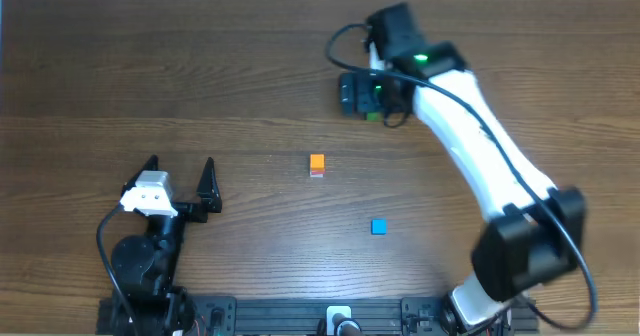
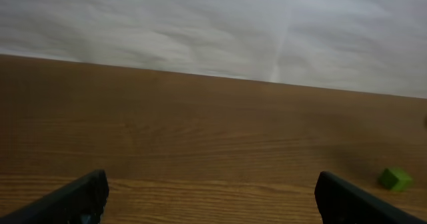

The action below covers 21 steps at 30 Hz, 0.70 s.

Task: Stack Cubes

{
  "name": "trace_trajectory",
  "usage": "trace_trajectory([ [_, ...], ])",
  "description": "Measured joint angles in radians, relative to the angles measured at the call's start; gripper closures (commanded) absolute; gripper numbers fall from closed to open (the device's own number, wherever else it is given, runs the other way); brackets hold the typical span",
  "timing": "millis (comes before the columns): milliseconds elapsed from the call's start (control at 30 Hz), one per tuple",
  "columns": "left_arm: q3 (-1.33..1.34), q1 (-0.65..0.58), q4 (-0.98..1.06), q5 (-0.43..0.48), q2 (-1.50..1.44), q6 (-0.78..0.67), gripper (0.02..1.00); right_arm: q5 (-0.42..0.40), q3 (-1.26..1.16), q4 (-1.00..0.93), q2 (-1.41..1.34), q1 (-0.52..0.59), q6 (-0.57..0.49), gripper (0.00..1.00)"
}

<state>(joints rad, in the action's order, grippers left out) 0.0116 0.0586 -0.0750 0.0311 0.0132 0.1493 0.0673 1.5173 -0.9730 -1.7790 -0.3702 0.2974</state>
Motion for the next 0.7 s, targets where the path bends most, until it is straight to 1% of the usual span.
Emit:
trace_trajectory([
  [133,0.000,0.000,0.000,0.000,0.000,0.000,0.018,-0.043,0.025,-0.002,-0.109,-0.010,0.038,0.014],
  [300,0.000,0.000,0.000,0.000,0.000,0.000,0.018,-0.101,0.045,0.009,-0.193,-0.008,0.058,0.031],
  [567,0.000,0.000,0.000,0.000,0.000,0.000,0.018,-0.125,0.052,0.055,-0.270,0.020,0.060,0.060],
  [700,0.000,0.000,0.000,0.000,0.000,0.000,0.018,-0.131,0.053,0.075,-0.302,0.034,0.038,0.075],
])
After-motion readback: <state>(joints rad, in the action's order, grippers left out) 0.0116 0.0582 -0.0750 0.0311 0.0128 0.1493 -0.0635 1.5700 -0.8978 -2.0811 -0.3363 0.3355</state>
